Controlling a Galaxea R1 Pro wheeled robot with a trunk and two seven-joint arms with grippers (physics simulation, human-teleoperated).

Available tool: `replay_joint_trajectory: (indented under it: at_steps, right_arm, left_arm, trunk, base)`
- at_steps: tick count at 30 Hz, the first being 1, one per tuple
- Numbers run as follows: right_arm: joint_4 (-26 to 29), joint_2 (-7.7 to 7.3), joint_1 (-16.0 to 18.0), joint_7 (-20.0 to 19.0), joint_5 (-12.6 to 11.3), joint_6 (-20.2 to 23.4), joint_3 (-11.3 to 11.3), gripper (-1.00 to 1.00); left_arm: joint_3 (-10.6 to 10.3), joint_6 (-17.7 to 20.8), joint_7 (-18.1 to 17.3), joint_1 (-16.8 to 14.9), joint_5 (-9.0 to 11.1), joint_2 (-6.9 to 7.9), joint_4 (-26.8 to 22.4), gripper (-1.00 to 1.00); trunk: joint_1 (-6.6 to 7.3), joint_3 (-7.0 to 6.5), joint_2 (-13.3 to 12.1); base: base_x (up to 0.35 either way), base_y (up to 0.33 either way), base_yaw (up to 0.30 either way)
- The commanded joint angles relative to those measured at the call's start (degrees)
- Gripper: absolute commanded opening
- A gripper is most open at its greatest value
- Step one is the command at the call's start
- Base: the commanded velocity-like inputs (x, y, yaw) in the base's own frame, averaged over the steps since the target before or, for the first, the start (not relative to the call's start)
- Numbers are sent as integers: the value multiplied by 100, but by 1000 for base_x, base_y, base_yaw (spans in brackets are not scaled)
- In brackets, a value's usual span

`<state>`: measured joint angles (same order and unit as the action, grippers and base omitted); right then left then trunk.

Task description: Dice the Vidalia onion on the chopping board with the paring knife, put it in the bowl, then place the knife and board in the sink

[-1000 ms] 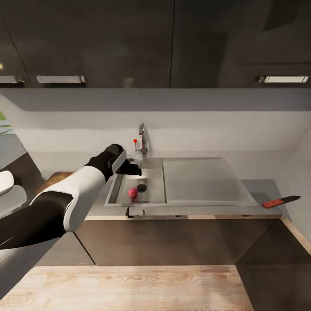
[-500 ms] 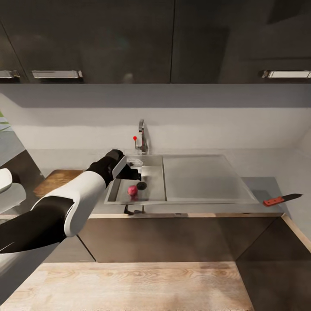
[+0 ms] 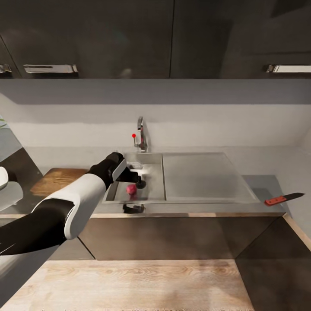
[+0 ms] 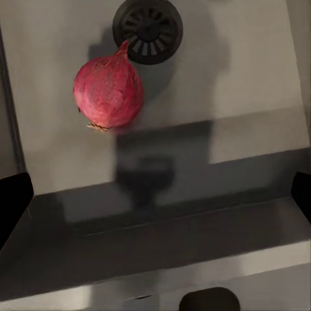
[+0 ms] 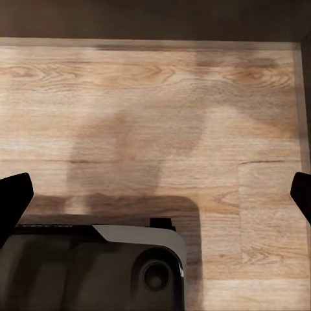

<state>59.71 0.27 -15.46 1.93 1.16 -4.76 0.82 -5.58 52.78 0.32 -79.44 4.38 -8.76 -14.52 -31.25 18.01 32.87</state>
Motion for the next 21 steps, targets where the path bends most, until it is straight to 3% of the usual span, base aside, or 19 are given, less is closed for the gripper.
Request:
replay_joint_trajectory:
  at_steps: [1,12,21]
  right_arm:
    - [5,0,-1,21,13,-8,5,100]
    - [5,0,-1,24,15,-7,5,100]
    - [5,0,-1,18,16,-7,5,100]
  left_arm:
    - [-48,22,3,4,43,6,-7,100]
    - [-48,-270,26,76,45,21,16,100]
    - [-48,-293,29,78,45,24,19,100]
  trunk:
    - [-2,16,8]
    - [-2,114,8]
    - [-2,195,8]
  base:
    - [6,-5,0]
    - [5,-1,0]
    - [193,45,0]
